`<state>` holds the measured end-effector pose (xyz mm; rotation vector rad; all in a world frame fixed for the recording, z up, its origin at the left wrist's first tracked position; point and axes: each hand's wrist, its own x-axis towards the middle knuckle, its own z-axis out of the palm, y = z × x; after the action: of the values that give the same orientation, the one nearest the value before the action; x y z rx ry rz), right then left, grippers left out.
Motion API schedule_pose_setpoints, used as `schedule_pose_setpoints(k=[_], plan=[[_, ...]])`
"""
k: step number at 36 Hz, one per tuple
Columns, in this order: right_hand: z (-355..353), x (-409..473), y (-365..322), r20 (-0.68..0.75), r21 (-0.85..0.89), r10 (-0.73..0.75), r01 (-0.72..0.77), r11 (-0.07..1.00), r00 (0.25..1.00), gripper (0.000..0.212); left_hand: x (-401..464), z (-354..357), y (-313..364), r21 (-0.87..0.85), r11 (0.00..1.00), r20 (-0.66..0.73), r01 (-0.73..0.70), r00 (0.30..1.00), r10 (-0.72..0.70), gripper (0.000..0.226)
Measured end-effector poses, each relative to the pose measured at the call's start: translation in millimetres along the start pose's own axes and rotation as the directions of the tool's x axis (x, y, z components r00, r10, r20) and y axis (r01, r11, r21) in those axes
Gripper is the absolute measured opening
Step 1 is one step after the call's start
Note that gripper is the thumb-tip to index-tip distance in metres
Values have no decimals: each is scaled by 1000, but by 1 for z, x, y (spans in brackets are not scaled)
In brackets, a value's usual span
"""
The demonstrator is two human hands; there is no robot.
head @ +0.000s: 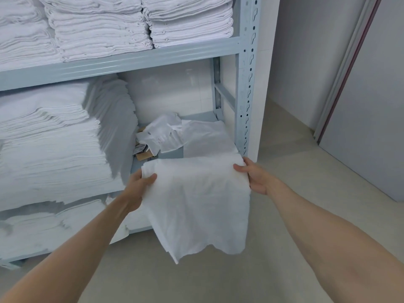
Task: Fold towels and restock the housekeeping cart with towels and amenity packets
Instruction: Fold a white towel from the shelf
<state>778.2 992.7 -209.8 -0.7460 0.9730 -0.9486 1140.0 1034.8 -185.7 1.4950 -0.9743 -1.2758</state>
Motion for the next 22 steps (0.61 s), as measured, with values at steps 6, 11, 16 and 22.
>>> schedule_pose_setpoints(k=[6, 11, 16, 22], plan=[[0, -5, -2, -95, -307, -19, -11, 952, 995, 37, 2, 10, 10, 56, 998, -136, 33, 990, -25, 22], [22, 0, -1, -321, -604, -213, -27, 796, 923, 41, 0, 13, 32, 94, 969, -280, 229, 940, -195, 20], [36, -3, -13, -319, -807, -292, -97, 583, 902, 17, -1, 0, 32, 127, 942, -268, 312, 925, -270, 26], [39, -9, -33, -273, -564, 16, -173, 808, 962, 34, -12, -8, 40, 205, 945, -3, 253, 966, -258, 51]])
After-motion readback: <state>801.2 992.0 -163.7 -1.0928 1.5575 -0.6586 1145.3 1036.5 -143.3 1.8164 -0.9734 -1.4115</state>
